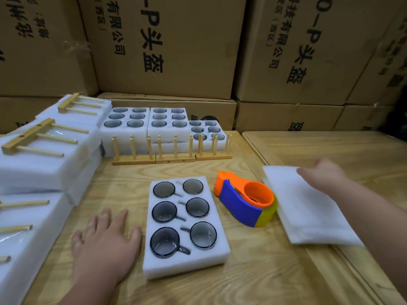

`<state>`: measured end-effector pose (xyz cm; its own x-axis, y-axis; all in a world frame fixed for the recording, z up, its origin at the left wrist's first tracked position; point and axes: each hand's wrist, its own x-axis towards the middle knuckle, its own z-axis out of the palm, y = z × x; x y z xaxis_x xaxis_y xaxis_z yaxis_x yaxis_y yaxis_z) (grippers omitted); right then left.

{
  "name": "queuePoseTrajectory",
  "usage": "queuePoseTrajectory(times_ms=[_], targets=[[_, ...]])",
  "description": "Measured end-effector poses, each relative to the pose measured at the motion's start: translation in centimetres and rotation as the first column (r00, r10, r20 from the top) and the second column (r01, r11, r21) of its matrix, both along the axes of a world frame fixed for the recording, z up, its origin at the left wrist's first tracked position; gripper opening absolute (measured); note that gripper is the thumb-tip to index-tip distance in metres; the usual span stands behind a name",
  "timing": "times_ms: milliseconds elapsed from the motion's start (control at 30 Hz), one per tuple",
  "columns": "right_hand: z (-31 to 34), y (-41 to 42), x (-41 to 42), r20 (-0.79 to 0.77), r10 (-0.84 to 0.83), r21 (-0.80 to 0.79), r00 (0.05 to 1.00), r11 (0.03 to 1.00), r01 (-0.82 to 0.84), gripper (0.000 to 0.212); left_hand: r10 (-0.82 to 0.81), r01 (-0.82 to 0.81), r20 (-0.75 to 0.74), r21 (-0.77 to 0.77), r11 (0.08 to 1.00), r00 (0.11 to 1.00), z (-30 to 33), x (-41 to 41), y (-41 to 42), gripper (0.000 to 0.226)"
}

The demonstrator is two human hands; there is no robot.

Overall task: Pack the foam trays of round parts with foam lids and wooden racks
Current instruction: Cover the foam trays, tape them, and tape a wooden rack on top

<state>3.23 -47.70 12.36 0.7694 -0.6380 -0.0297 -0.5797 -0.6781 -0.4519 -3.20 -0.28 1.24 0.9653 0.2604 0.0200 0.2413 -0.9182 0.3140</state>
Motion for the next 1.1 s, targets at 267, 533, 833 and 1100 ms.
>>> queuePoseTrajectory(times_ms=[267,533,833,1100], targets=[[-1.5,-0.8,-0.7,-0.255,0.02,0.086,0.967,0.996,0.002,0.112,0.001,-0.001,-0.014,0.009,1.0,1.0,0.2,0.0,-0.1,0.068],[-0.9,0.0,-0.6,-0.168,-0.035,-0.014,0.985,0.999,0.033,0.104,0.004,-0.004,-0.02,0.003,1.0,1.0,0.1,0.1,-0.1,0.069],[3.2,0.3,-0.3,0.183,-0.008,0.002,0.983,1.0,0.008,0.074,0.006,-0.005,-0.022,0.009,1.0,1.0,-0.1,0.0,-0.1,0.068],[9.5,2.3,-1.3,0.378,0.001,0.192,0.926,0.978,-0.079,0.029,0.007,-0.007,-0.013,0.015,1.0,1.0,-0.4,0.2,0.0,0.069]])
